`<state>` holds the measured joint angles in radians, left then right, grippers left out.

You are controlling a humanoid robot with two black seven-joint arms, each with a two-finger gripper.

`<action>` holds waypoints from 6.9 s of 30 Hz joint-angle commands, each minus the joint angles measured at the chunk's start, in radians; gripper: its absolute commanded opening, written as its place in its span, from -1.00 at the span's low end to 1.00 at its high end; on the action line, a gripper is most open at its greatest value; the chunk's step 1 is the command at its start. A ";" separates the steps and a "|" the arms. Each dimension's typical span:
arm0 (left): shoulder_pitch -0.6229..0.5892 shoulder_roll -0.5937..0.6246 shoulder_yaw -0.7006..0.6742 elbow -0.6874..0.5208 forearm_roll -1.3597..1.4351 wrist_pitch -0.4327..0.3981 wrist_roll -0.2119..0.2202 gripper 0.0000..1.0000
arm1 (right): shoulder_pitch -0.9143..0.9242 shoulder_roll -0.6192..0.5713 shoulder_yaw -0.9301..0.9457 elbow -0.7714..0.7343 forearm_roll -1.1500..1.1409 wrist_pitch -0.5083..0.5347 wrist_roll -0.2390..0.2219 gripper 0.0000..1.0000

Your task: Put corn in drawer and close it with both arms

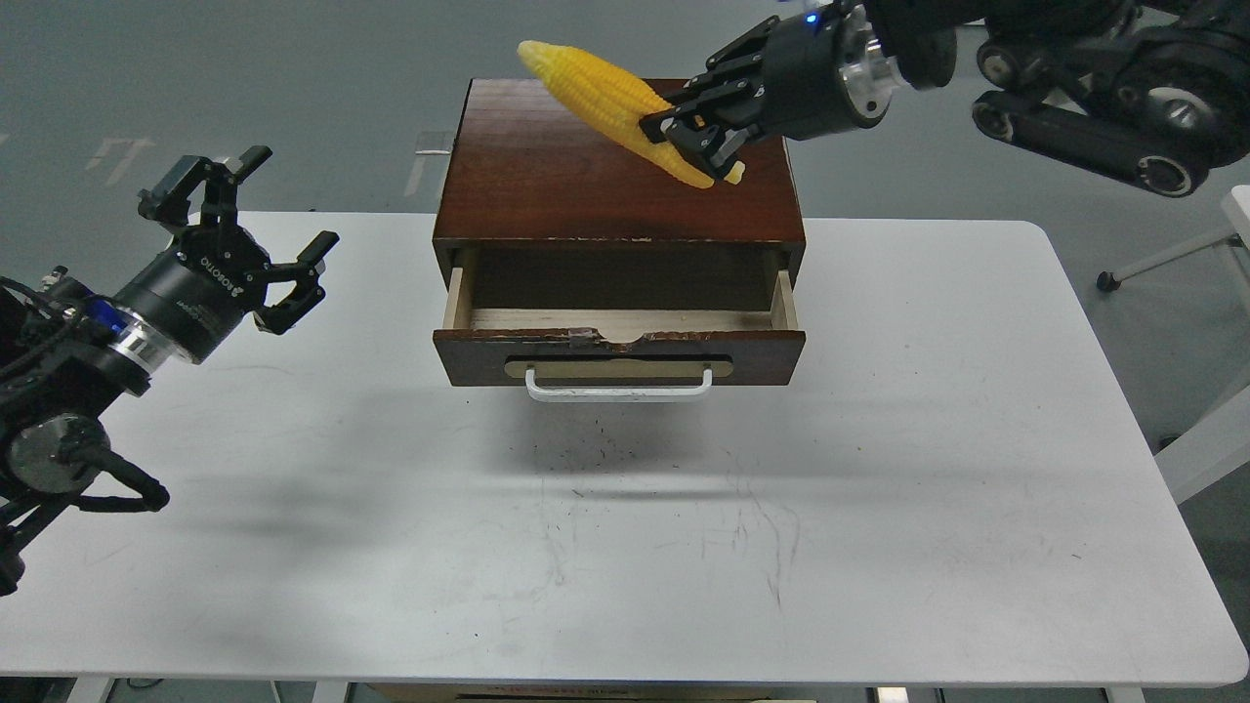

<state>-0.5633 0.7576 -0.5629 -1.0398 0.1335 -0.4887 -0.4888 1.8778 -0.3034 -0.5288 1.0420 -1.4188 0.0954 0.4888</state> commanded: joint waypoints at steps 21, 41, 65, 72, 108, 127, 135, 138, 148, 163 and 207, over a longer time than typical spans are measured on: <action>0.006 0.020 0.001 -0.019 0.000 0.000 0.000 0.99 | -0.078 0.142 -0.185 -0.028 -0.157 -0.145 0.000 -0.41; 0.006 0.019 0.001 -0.019 0.001 0.000 0.000 0.99 | -0.043 0.101 -0.155 -0.016 -0.103 -0.152 0.000 0.88; -0.020 0.017 -0.002 -0.002 0.005 0.000 0.000 0.99 | -0.815 -0.388 0.633 -0.022 1.047 -0.106 0.000 0.97; -0.093 0.078 -0.009 -0.009 0.064 0.000 0.000 0.99 | -1.065 -0.375 0.759 -0.072 1.332 0.044 0.000 0.97; -0.086 -0.212 0.107 -0.487 1.468 0.000 0.000 -0.92 | -1.163 -0.296 0.739 -0.198 1.384 0.072 0.000 0.97; -0.032 -0.219 0.090 -0.333 1.227 0.039 0.048 -1.00 | -1.169 -0.293 0.737 -0.197 1.382 0.072 0.000 0.97; -0.033 -0.245 0.072 -0.286 1.204 0.039 0.068 -1.00 | -1.177 -0.293 0.737 -0.197 1.382 0.072 0.000 0.97; -0.033 -0.247 0.063 -0.264 1.180 0.039 0.082 -1.00 | -1.183 -0.295 0.737 -0.195 1.382 0.072 0.000 0.97; -0.050 -0.284 0.026 -0.191 1.140 0.039 0.091 -1.00 | -1.186 -0.295 0.737 -0.194 1.382 0.072 0.000 0.97; -0.064 -0.357 0.011 -0.072 1.123 0.128 0.125 -1.00 | -1.200 -0.296 0.737 -0.192 1.382 0.070 0.000 0.97; 0.025 -0.017 -0.180 -0.201 0.252 0.044 0.053 1.00 | -1.211 -0.280 0.756 -0.188 1.383 0.067 0.000 0.98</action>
<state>-0.5964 0.7119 -0.7420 -1.2698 0.4742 -0.4454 -0.4412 0.6672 -0.5875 0.2265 0.8544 -0.0369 0.1639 0.4887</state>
